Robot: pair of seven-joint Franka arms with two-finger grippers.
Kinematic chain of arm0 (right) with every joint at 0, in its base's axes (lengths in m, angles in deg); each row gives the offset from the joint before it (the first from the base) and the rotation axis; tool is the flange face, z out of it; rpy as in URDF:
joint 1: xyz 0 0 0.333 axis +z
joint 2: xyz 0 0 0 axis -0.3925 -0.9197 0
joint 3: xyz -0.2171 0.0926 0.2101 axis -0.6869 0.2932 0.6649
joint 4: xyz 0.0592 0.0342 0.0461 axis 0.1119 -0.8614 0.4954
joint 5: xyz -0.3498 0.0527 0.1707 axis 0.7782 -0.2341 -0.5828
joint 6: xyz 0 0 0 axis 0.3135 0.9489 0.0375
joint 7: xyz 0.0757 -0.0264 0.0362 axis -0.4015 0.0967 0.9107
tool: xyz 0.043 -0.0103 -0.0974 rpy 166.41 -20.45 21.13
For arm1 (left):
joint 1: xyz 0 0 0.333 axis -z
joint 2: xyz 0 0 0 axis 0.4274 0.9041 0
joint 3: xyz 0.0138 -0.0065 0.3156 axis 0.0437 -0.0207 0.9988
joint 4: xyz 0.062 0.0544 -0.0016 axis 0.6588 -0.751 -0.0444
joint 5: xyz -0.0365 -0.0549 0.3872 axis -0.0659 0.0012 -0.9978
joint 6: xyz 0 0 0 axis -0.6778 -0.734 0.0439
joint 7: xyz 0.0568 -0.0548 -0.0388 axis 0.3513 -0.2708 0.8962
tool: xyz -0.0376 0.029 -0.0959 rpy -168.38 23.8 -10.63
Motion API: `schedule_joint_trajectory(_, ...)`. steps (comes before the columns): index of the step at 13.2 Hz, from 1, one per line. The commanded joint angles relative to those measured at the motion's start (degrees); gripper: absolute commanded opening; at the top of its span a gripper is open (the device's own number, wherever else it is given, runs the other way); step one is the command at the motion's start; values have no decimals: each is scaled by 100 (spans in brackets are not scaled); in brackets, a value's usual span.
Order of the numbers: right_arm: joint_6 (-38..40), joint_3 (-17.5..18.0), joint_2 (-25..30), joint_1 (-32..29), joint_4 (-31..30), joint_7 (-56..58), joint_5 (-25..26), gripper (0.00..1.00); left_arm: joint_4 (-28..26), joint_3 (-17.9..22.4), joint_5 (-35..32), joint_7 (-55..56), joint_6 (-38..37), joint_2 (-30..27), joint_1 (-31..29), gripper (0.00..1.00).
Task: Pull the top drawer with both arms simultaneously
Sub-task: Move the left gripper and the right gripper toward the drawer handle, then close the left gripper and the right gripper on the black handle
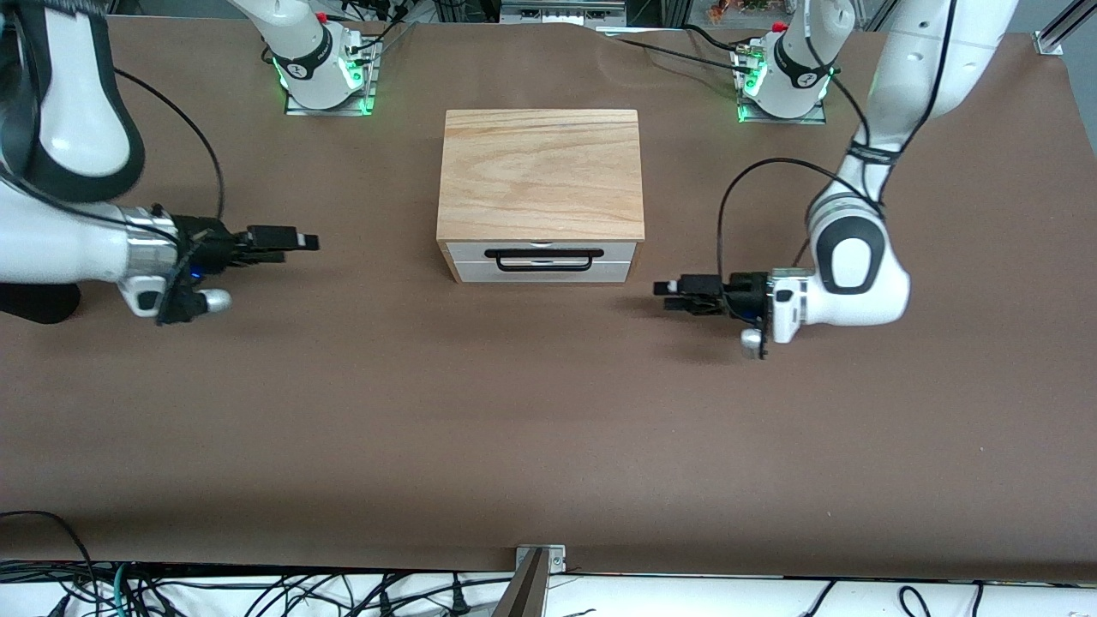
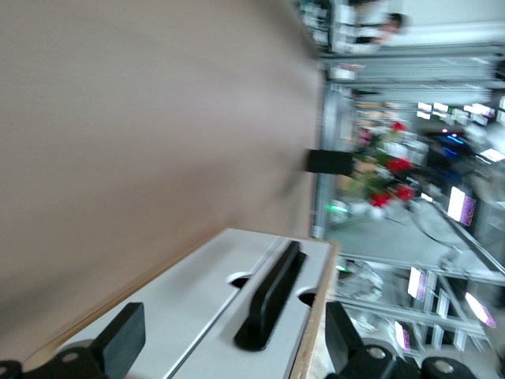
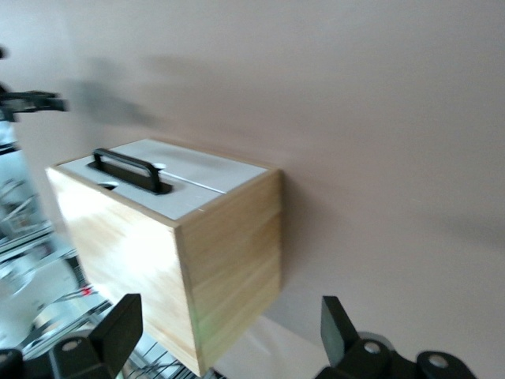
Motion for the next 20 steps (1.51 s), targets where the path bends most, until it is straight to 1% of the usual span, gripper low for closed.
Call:
schedule_joint_trajectory(1, 23, 35, -477, 24, -102, 765, -1007, 100, -147, 21, 574, -1165, -261, 243, 66, 100)
schedule_joint_trajectory(3, -3, 157, -785, 33, -321, 1371, -1825, 100, -192, 21, 942, -1324, -462, 340, 223, 100)
schedule_joint_trajectory(4, -143, 297, -899, 33, -531, 1731, -2299, 100, -227, 21, 1153, -1490, -524, 375, 293, 99)
schedule_joint_trajectory(5, -388, 464, -935, 33, -820, 2091, -2765, 100, -305, 12, 1303, -1588, -551, 358, 346, 96)
schedule_joint_trajectory(6, -703, 674, -988, 33, -1050, 2495, -3213, 99, -350, -49, 1400, -1676, -604, 349, 382, 92)
schedule_joint_trajectory(7, -1020, 946, -1102, 42, -1165, 2873, -3548, 99, -481, -110, 1523, -1824, -604, 340, 399, 87)
schedule_joint_trajectory(8, -1301, 1149, -1225, 51, -1183, 3190, -3787, 98, -586, -128, 1698, -2078, -604, 349, 461, 77)
schedule_joint_trajectory(9, -1461, 1282, -1313, 59, -1184, 3315, -3980, 95, -648, -137, 1813, -2307, -604, 366, 496, 72)
schedule_joint_trajectory(11, -1524, 1344, -1497, 147, -1184, 3508, -4463, 92, -701, -137, 1840, -2353, -595, 367, 531, 61)
schedule_joint_trajectory(13, -1515, 1423, -1778, 287, -1184, 4078, -5017, 88, -745, -155, 1858, -2353, -587, 367, 549, 55)
schedule_joint_trajectory(14, -1515, 1432, -1901, 366, -1184, 4299, -5150, 87, -763, -155, 1919, -2353, -587, 375, 575, 55)
schedule_joint_trajectory(15, -1515, 1458, -1946, 411, -1192, 4388, -5186, 84, -798, -225, 2024, -2353, -587, 375, 593, 50)
schedule_joint_trajectory(16, -1515, 1459, -1955, 455, -1236, 4389, -5195, 76, -807, -330, 2225, -2327, -560, 410, 593, 44)
schedule_joint_trajectory(17, -1489, 1459, -1955, 472, -1245, 4389, -5195, 68, -816, -426, 2436, -2327, -543, 454, 645, 44)
schedule_joint_trajectory(18, -1480, 1467, -1955, 481, -1280, 4398, -5195, 64, -807, -436, 2543, -2327, -456, 463, 698, 44)
schedule_joint_trajectory(19, -1480, 1537, -1955, 481, -1298, 4398, -5195, 63, -807, -436, 2544, -2327, -376, 463, 716, 44)
schedule_joint_trajectory(20, -1515, 1573, -1955, 490, -1307, 4398, -5195, 46, -816, -436, 2544, -2344, -367, 463, 707, 44)
